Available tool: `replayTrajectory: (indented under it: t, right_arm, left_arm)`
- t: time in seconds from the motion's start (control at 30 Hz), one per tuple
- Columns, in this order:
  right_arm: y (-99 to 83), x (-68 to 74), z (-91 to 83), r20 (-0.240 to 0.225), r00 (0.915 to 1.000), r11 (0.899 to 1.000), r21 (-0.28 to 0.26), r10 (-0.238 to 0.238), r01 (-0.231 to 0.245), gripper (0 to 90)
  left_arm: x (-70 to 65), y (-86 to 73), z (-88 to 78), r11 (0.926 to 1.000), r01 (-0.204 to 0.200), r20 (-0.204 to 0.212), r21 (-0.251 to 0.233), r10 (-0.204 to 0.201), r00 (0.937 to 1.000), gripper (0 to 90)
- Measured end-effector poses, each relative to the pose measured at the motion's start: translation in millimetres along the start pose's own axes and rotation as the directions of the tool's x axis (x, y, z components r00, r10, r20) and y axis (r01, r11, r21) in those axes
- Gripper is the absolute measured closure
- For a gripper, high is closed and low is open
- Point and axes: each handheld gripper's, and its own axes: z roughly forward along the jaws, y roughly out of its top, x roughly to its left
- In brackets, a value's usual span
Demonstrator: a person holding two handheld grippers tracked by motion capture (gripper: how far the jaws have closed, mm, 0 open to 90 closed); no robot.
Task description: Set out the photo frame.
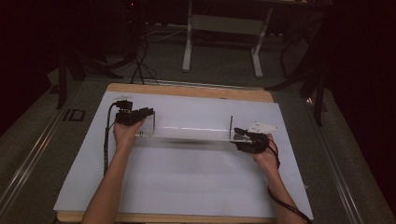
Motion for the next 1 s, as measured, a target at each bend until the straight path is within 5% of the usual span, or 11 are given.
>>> replayTrajectory:
  t: [0.43, 0.77, 1.0]
  right_arm:
    - [2.2, -2.1, 0.5, -0.007, 1.0, 1.0, 0.006, 0.005, -0.005, 49.3]
    - [4.4, -4.1, 1.2, -0.007, 0.9991, 0.999, 0.001, 0.042, -0.042, 47.4]
    - [6.0, -5.2, 1.5, -0.01, 0.9986, 0.999, 0.007, 0.051, -0.051, 47.0]
  left_arm:
    - [-2.0, -10.5, -31.2, 0.9948, -0.078, 0.038, -0.066, 0.08, 0.9961, 60.7]
    - [-8.0, -15.8, -36.8, 0.984, -0.151, 0.024, -0.095, 0.154, 0.9878, 60.4]
    - [-10.3, -21.5, -43.3, 0.9735, -0.209, 0.029, -0.092, 0.213, 0.9767, 59.5]
